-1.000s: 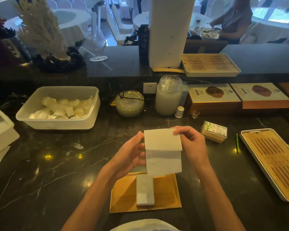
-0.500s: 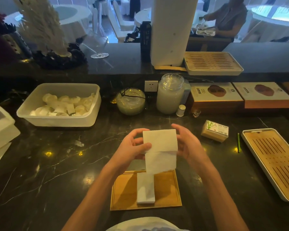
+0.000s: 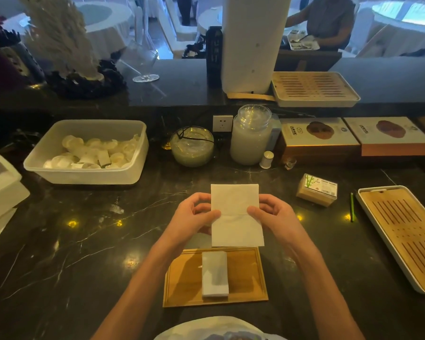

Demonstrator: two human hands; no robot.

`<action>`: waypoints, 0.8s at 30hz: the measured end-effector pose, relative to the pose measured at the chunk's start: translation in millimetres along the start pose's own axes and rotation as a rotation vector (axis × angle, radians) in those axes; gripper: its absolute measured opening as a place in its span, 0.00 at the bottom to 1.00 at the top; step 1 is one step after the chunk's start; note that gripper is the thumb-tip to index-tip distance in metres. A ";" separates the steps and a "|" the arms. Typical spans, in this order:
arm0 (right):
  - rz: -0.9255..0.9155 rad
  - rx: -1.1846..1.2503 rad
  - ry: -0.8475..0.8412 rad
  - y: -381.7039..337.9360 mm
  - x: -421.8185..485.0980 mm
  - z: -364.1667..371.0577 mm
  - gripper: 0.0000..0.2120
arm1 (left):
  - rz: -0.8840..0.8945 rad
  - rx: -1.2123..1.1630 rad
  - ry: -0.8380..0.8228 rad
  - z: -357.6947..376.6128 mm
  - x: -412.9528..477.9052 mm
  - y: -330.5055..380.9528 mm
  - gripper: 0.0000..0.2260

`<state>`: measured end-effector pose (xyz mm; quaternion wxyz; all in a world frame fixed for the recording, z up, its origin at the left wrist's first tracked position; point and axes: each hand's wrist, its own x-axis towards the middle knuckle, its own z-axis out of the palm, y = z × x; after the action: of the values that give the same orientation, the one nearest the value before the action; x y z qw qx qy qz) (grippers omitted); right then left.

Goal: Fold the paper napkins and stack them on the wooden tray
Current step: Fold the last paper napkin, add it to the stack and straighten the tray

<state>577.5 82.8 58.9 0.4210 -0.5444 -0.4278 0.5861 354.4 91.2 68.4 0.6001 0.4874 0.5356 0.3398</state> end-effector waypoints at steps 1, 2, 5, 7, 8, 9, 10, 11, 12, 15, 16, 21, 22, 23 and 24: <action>0.001 0.004 -0.005 -0.5 -0.1 -0.6 0.10 | 0.005 -0.001 0.010 0.7 -0.3 -0.1 0.13; 0.001 0.005 -0.011 -1.1 -0.4 -0.8 0.10 | 0.013 -0.005 0.020 1.1 -0.6 0.1 0.12; -0.028 0.002 0.007 -2.2 -1.9 0.5 0.12 | 0.041 -0.024 0.042 0.3 -0.5 1.3 0.10; -0.072 -0.001 0.032 -2.9 -2.8 3.3 0.12 | 0.018 -0.144 0.025 -0.6 -0.1 1.0 0.09; -0.093 -0.011 0.048 -3.1 -3.1 4.6 0.13 | -0.011 -0.241 0.001 -0.6 0.0 1.1 0.10; -0.111 -0.022 0.064 -3.5 -3.0 5.7 0.13 | -0.049 -0.336 -0.029 -0.6 -0.3 0.8 0.11; -0.128 -0.028 0.073 -3.5 -2.8 6.5 0.13 | -0.090 -0.414 -0.063 -0.7 -0.5 0.5 0.13; -0.140 -0.027 0.074 -3.9 -2.6 6.9 0.14 | -0.125 -0.476 -0.103 -0.7 -0.9 -0.4 0.14; -0.147 -0.018 0.070 -4.0 -2.5 7.1 0.15 | -0.152 -0.533 -0.146 -1.1 -1.1 -1.4 0.14; -0.179 -0.027 0.064 -2.5 -2.9 5.7 0.17 | -0.236 -0.655 -0.217 -1.7 -1.8 -2.8 0.16; -0.193 -0.054 0.070 -1.4 -2.9 5.2 0.17 | -0.256 -0.655 -0.217 -1.4 -2.0 -2.5 0.18; -0.247 -0.197 0.110 6.1 -1.5 3.3 0.18 | -0.198 -0.430 -0.160 2.8 -2.6 -1.1 0.14; -0.254 -0.216 0.111 7.2 -1.5 3.3 0.19 | -0.192 -0.397 -0.156 3.0 -2.5 -1.3 0.14; -0.258 -0.230 0.114 7.2 -1.7 4.0 0.20 | -0.192 -0.375 -0.155 3.1 -2.6 -1.3 0.15; -0.256 -0.231 0.114 6.6 -1.9 4.8 0.20 | -0.191 -0.357 -0.150 3.2 -2.9 -0.9 0.15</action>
<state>572.7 79.0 53.2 0.4502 -0.5625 -0.5337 0.4428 356.9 87.6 68.3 0.7444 0.3443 0.4646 0.3338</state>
